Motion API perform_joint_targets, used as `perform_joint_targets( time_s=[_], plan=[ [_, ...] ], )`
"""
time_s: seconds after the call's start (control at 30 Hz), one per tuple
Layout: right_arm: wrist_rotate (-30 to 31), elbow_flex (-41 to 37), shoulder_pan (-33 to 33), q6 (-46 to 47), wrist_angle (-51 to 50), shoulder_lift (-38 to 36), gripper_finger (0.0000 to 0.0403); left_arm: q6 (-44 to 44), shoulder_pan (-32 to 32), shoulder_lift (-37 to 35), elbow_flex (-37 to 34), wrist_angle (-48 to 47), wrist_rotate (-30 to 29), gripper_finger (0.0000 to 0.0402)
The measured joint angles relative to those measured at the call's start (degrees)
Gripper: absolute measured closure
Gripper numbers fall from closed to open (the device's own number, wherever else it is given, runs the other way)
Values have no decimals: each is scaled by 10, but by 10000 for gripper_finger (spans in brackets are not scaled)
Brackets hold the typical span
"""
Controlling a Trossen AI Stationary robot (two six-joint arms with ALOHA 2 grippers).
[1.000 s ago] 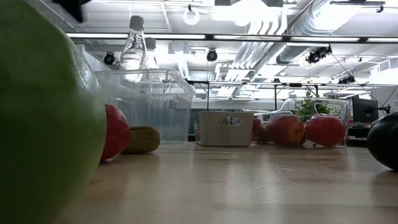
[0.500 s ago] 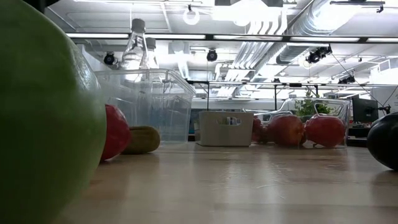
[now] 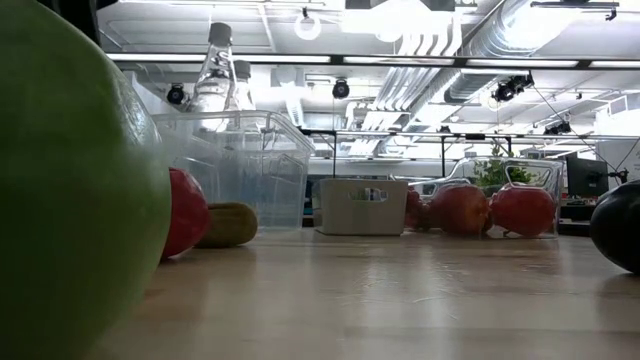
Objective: Pick & Place Food Item
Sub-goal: Put the green canned tuna into the white bin
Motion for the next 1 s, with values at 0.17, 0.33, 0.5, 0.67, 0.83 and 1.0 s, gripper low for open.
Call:
perform_joint_targets(
  time_s=[0.17, 0.33, 0.5, 0.67, 0.83, 1.0],
  plan=[
    [0, 0, 0, 0, -9, 0, 9, 0, 8, 0, 0, 0, 0, 163],
    [0, 0, 0, 0, -9, 0, 9, 6, 20, 9, -1, -5, -2, 150],
    [0, 0, 0, 0, -10, 0, 9, 18, 20, 34, -1, -5, -2, 100],
    [0, 0, 0, 0, -10, 0, 9, 33, 20, 57, -2, -7, -16, 53],
    [0, 0, 0, 0, -10, 0, 9, 94, 13, 59, -2, -18, -17, 46],
    [1, 0, 0, 0, -10, 0, 9, 83, 6, 57, -2, -58, -34, 46]
  ],
)
